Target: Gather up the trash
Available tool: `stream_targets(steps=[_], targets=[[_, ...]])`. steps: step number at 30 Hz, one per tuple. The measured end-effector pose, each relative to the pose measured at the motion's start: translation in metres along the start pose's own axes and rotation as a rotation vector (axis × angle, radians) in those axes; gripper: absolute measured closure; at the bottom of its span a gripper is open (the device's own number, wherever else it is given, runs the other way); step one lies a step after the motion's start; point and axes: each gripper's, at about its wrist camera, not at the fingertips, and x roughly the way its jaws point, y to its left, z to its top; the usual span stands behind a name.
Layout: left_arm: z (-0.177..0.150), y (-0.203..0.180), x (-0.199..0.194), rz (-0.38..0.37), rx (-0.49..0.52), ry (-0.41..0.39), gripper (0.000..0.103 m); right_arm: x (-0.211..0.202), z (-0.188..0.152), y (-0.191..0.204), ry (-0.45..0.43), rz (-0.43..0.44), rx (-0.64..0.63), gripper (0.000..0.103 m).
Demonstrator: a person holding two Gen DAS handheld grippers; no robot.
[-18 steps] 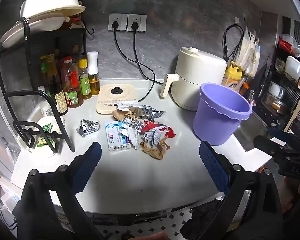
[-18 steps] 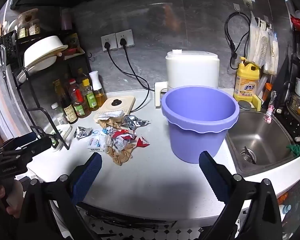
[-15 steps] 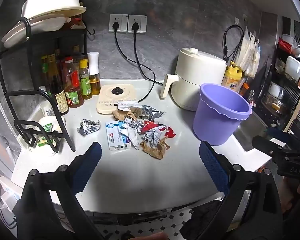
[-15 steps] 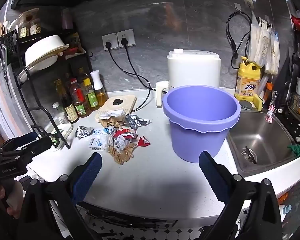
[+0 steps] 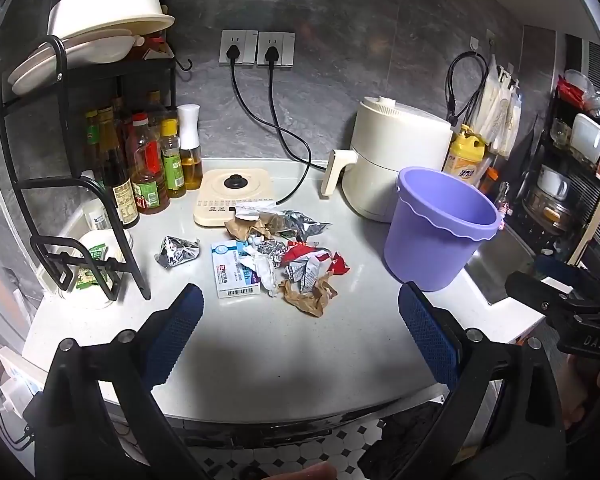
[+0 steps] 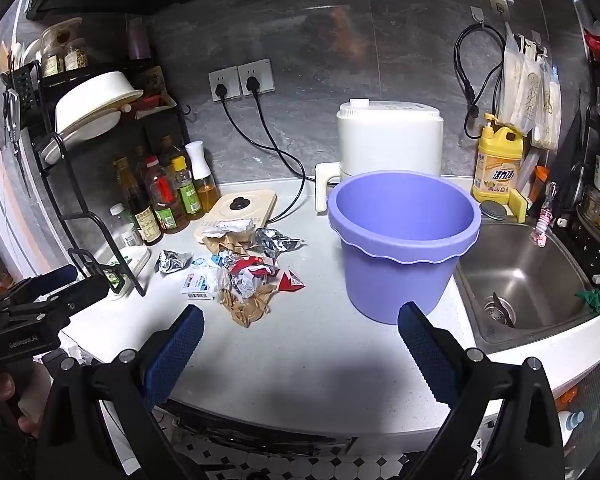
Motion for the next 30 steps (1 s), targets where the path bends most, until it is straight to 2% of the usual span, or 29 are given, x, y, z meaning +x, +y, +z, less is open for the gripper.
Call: stream_targets(steps=[4,6,30], targets=[[-0.007,0.003,-0.002,0.000,-0.003,0.001,0.006,-0.001,-0.001,0.001,-0.002,-0.001,-0.007,0.008],[0.009,-0.008,-0.002,0.007,-0.016,0.006,0.006,-0.001,-0.001,0.001,0.000,-0.002,-0.009,0.008],[0.009,-0.005,-0.005,0.011,-0.001,-0.010,0.006,-0.008,0.000,-0.002,-0.012,0.007,-0.005,0.008]])
